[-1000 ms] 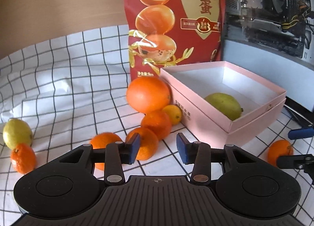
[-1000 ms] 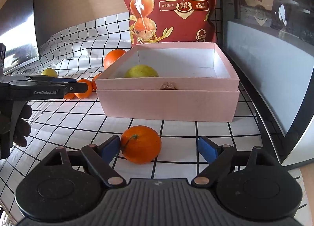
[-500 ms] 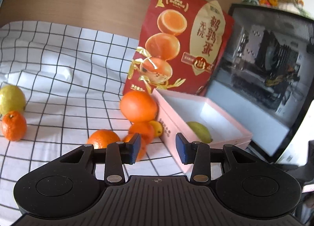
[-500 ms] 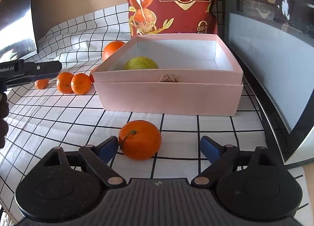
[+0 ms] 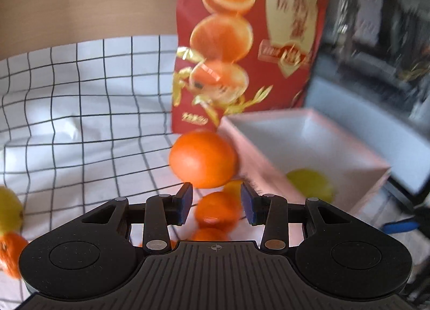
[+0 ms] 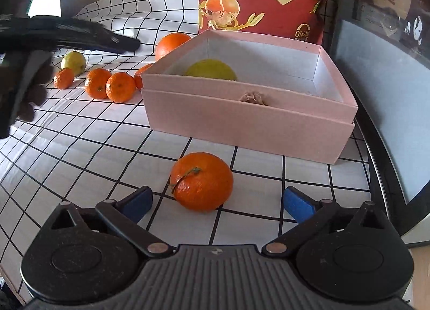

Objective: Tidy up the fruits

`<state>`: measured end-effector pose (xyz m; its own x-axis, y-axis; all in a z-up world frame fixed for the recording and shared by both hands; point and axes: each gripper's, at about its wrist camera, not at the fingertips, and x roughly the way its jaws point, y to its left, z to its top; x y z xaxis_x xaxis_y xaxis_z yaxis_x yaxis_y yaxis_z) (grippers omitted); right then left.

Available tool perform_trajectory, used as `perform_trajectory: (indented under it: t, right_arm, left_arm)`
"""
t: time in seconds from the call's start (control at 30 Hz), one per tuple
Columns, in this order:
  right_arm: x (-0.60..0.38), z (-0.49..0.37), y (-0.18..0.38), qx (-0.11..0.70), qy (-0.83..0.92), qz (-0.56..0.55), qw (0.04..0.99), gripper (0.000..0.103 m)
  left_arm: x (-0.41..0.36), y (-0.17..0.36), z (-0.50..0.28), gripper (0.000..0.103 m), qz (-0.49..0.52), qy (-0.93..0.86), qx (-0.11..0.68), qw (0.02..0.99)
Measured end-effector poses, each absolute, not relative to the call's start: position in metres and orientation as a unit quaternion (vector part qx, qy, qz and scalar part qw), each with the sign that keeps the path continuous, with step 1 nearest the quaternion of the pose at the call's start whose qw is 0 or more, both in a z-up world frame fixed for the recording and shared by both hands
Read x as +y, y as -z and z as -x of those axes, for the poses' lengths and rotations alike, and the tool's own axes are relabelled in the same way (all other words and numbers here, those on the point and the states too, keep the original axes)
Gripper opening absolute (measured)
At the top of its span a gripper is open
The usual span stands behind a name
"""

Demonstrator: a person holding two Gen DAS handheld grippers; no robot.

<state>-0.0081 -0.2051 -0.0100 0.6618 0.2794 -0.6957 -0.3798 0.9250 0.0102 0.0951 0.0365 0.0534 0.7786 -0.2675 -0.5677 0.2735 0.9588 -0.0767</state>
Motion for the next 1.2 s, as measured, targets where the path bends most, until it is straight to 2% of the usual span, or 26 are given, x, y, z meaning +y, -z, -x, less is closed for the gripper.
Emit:
perform_trajectory:
  t: [0.33, 0.43, 0.67, 0.7, 0.73, 0.77, 0.9, 0.93, 0.97, 1.2]
  right_arm:
    - [-0.207, 0.013, 0.008, 0.371, -0.227, 0.085, 0.896, 0.102]
    - [-0.215, 0.009, 0.006, 0.368, -0.231, 0.062, 0.899, 0.098]
    - [-0.233, -0.004, 0.005, 0.371, -0.214, 0.012, 0.903, 0.098]
    - [-0.233, -0.004, 0.005, 0.372, -0.216, 0.012, 0.903, 0.098]
    - [-0.233, -0.004, 0.005, 0.371, -0.217, 0.013, 0.903, 0.098]
    - [-0.233, -0.004, 0.005, 0.37, -0.217, 0.015, 0.903, 0.098]
    - [-0.229, -0.005, 0.005, 0.359, -0.217, 0.026, 0.907, 0.098]
    - [-0.228, -0.006, 0.005, 0.358, -0.218, 0.027, 0.907, 0.098]
    - [-0.226, -0.007, 0.006, 0.36, -0.219, 0.027, 0.906, 0.098]
    - [-0.231, 0.002, 0.005, 0.353, -0.209, 0.023, 0.912, 0.098]
  left_arm:
    - [0.021, -0.047, -0.114, 0.044, -0.025, 0.194, 0.299, 0.934]
    - [0.015, -0.044, -0.129, 0.044, -0.031, 0.187, 0.315, 0.93]
    - [0.011, -0.047, -0.137, 0.043, -0.04, 0.196, 0.309, 0.93]
    - [0.011, -0.046, -0.135, 0.039, -0.04, 0.199, 0.313, 0.928]
    - [0.011, -0.044, -0.133, 0.029, -0.035, 0.208, 0.319, 0.924]
    - [0.011, -0.042, -0.13, 0.025, -0.03, 0.217, 0.324, 0.92]
    - [0.004, -0.034, -0.133, 0.024, -0.046, 0.205, 0.322, 0.923]
    - [0.005, -0.034, -0.137, 0.019, -0.038, 0.203, 0.321, 0.924]
    - [0.007, -0.033, -0.139, 0.018, -0.028, 0.204, 0.319, 0.925]
    - [0.008, -0.037, -0.108, 0.019, -0.034, 0.242, 0.343, 0.907]
